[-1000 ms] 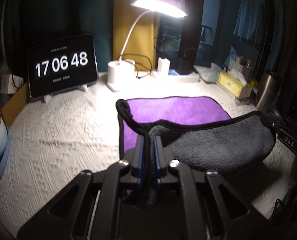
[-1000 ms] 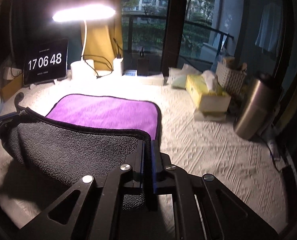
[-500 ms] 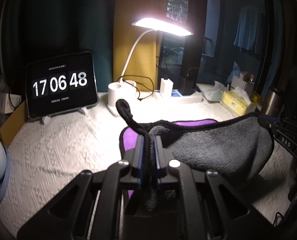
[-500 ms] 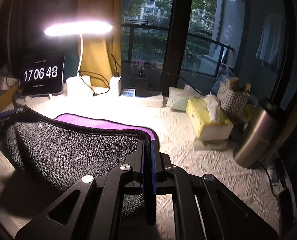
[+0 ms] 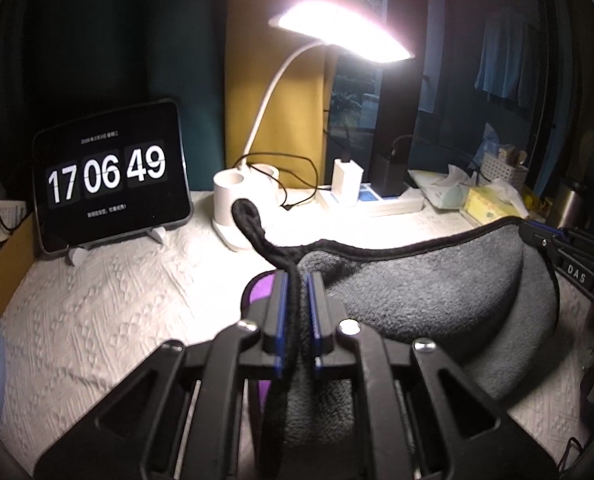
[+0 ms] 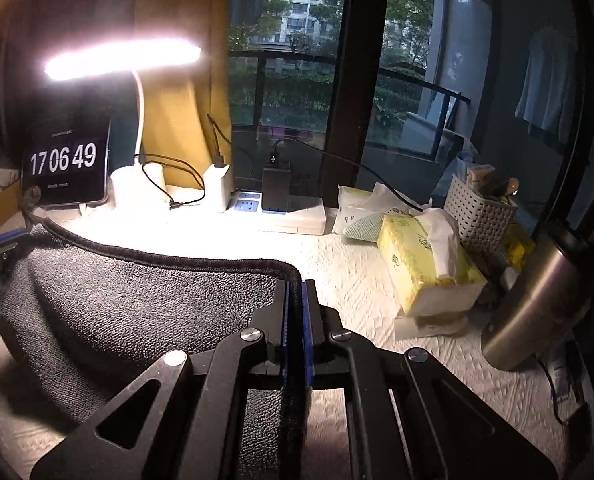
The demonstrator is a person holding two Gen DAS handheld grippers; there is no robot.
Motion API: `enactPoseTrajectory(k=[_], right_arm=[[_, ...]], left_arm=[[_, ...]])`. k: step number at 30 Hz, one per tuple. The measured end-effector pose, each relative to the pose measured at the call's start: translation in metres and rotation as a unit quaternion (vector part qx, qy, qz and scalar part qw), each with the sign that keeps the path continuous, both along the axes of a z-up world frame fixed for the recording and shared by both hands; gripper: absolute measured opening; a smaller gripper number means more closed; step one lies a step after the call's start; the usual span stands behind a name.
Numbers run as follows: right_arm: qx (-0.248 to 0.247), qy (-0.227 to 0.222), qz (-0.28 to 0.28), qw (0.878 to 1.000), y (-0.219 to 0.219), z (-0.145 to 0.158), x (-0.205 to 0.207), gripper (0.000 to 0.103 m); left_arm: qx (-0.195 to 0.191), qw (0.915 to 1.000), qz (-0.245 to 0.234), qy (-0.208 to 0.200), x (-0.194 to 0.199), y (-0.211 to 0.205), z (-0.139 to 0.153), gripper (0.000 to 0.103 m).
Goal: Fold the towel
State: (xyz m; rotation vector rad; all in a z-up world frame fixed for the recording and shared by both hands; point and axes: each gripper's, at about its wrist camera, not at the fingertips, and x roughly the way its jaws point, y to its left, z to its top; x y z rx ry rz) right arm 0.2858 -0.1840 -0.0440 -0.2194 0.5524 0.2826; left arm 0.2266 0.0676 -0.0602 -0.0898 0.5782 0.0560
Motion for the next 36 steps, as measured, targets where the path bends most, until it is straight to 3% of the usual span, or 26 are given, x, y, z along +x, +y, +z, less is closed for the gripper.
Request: enactPoseTrajectory(k=[14,30,36], right_arm=[[-0.013,0.014,0.002,1.000,0.015,-0.028,0.049,0.007],[-0.036,0.092,-0.011,0.995,0.023,-0.071,0.090,0.007],[-0.044,0.113,-0.017,0.993,0.025,-0.077,0.097,0.007]], left_arm=[[-0.006,0.9995,0.014,0.029,0.043,0.014,-0.028,0.010],[-0.014,0.9900,0.030,0.137,0.089,0.020,-0.070,0.014],[-0.021,0.9884,0.036,0.146,0.092,0.023,-0.074,0.022]])
